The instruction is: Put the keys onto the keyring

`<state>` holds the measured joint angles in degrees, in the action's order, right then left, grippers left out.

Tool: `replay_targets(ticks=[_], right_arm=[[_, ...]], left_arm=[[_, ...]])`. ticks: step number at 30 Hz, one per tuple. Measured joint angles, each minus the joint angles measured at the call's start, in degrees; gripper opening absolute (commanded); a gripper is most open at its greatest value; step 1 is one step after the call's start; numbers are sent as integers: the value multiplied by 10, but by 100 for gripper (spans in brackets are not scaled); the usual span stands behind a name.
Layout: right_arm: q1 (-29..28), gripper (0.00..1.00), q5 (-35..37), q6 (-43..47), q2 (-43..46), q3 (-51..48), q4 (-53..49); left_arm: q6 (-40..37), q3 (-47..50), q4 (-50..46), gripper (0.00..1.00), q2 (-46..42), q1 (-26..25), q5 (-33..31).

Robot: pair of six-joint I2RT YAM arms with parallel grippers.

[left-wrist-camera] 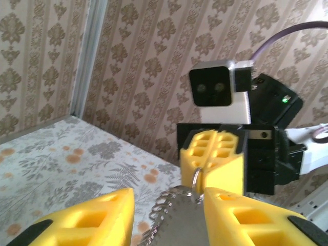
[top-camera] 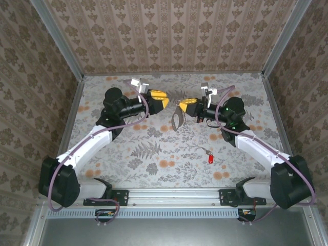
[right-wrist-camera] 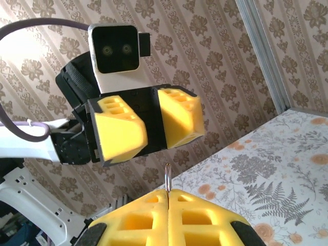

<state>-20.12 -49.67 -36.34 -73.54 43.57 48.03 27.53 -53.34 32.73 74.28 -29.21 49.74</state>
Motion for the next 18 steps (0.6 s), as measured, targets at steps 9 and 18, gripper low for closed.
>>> replay_targets(ticks=[9, 18], right_arm=[[0, 0, 0, -37, -25, 12, 47], [-1, 0, 0, -44, -33, 15, 58]], left_arm=[[68, 3, 90, 39, 38, -6, 28], [75, 3, 108, 37, 57, -23, 45]])
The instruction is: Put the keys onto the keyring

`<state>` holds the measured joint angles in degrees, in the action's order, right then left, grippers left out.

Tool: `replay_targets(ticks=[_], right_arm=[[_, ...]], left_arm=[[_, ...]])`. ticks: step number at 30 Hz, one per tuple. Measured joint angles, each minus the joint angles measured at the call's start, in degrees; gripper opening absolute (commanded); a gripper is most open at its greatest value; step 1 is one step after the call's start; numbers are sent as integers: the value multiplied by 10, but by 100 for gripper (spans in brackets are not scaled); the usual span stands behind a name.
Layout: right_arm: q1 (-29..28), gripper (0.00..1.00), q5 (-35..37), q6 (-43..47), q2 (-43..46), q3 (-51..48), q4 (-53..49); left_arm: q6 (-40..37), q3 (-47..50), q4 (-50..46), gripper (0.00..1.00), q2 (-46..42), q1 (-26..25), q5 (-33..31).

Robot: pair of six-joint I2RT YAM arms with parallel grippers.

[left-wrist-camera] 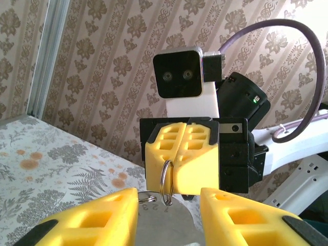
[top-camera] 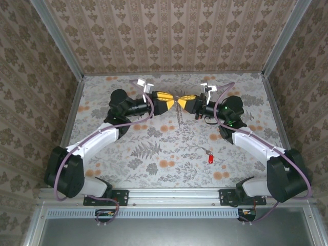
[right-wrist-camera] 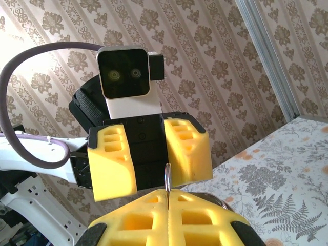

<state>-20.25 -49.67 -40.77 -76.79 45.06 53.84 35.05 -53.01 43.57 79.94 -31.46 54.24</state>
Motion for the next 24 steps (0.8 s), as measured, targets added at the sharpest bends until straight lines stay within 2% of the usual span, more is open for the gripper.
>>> replay_targets(ticks=[12, 24], right_arm=[[0, 0, 0, 0, -1, 0, 0], [0, 0, 0, 1, -1, 0, -2]], left_arm=[[0, 0, 0, 35, 10, -8, 2], [1, 0, 7, 39, 10, -9, -1]])
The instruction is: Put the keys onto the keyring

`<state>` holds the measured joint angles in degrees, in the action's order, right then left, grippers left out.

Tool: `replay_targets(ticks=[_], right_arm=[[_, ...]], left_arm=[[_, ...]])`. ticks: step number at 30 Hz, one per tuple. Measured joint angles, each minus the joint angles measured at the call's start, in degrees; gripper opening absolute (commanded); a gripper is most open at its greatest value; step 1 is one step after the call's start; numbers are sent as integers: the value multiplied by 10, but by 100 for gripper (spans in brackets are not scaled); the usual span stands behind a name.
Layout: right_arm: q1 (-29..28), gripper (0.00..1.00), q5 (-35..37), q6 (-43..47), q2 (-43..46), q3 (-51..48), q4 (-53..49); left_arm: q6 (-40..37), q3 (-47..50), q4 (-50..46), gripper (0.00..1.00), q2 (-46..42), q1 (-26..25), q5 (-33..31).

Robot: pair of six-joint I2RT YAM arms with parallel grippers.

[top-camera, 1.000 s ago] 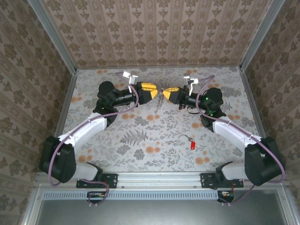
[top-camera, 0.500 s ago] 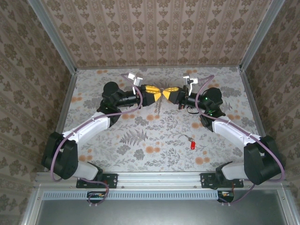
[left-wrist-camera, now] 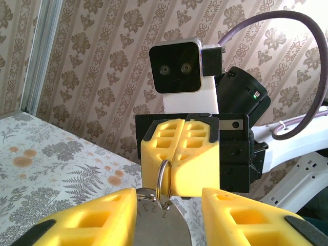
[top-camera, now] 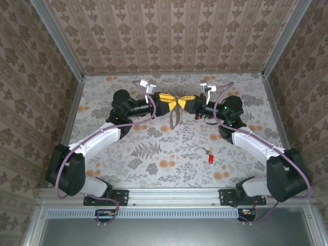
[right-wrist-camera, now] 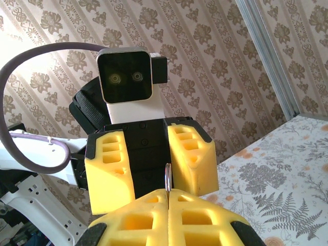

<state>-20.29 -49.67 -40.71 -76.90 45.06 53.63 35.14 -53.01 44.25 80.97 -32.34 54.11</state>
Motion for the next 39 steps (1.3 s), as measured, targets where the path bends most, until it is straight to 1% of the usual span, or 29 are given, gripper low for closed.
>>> replay_targets(ticks=[5, 15, 18, 21, 23, 28, 30, 33, 35, 37, 39], right_arm=[[0, 0, 0, 1, 0, 0, 0], [0, 0, 0, 2, 0, 0, -4], [0, 0, 0, 2, 0, 0, -11], [0, 0, 0, 4, 0, 0, -15], [0, 0, 0, 4, 0, 0, -15], [0, 0, 0, 4, 0, 0, -15], [0, 0, 0, 4, 0, 0, -15], [0, 0, 0, 4, 0, 0, -18], [0, 0, 0, 5, 0, 0, -20], [0, 11, 1, 9, 0, 0, -22], [2, 21, 3, 15, 2, 0, -31]], left_arm=[[0, 0, 1, 38, 0, 0, -2], [0, 0, 10, 40, 1, 0, -10], [0, 0, 13, 38, 1, 0, -12], [1, 0, 17, 32, 1, 0, -12], [3, 0, 19, 25, 2, 0, -12], [7, 0, 25, 19, 11, -2, -11], [8, 0, 25, 13, 14, -3, -7], [9, -1, 26, 0, 17, -6, -5], [11, -2, 25, 0, 17, -6, -5], [11, -3, 23, 0, 18, -6, -5], [6, -4, 14, 0, 18, -6, -5]])
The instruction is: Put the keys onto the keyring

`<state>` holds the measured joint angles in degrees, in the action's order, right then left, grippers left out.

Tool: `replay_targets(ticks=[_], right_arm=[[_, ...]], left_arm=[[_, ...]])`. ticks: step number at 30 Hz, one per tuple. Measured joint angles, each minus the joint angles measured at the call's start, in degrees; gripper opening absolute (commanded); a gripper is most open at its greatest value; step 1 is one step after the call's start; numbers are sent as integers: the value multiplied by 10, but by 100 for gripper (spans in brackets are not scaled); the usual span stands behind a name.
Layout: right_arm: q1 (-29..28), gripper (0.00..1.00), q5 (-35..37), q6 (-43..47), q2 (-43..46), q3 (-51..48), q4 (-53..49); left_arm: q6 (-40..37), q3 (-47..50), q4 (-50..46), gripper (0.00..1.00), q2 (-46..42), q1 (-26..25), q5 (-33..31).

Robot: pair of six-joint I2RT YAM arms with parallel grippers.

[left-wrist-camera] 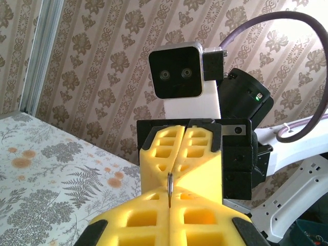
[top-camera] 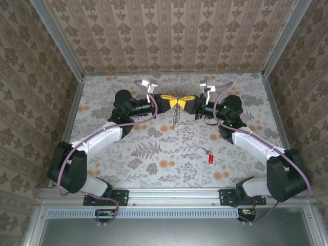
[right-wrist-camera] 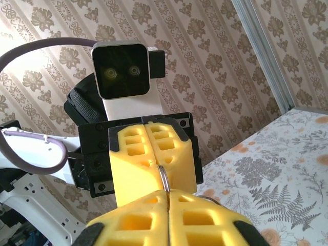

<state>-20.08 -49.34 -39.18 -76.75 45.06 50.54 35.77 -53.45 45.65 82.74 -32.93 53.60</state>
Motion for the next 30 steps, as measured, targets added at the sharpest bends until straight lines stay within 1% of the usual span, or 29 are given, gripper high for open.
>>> replay_targets(ticks=[2, 4, 8, 11, 17, 20, 23, 26, 30], right_arm=[[5, 28, 6, 6, 8, -3, -18], [18, 32, 12, 14, 25, -11, -37], [45, 36, 21, 24, 76, -28, -77], [53, 39, 24, 33, 102, -33, -98], [53, 47, 7, 49, 109, -33, -135], [53, 48, -10, 57, 109, -29, -153], [48, 48, -24, 67, 105, -14, -173], [37, 48, -37, 80, 99, 2, -185], [24, 47, -51, 93, 89, 15, -196]], left_arm=[[-15, -6, -25, 0, -1, 0, 2], [-48, -19, -75, 0, -5, 0, 2], [-161, -79, -249, 0, -27, -1, 0], [-246, -137, -365, 0, -41, 0, 0], [-374, -233, -553, 0, -36, 0, 8], [-417, -270, -622, 0, -19, 0, 16], [-446, -286, -672, 0, -3, 0, 25], [-461, -291, -703, 0, 9, 0, 33], [-466, -292, -719, 0, 18, -1, 41]])
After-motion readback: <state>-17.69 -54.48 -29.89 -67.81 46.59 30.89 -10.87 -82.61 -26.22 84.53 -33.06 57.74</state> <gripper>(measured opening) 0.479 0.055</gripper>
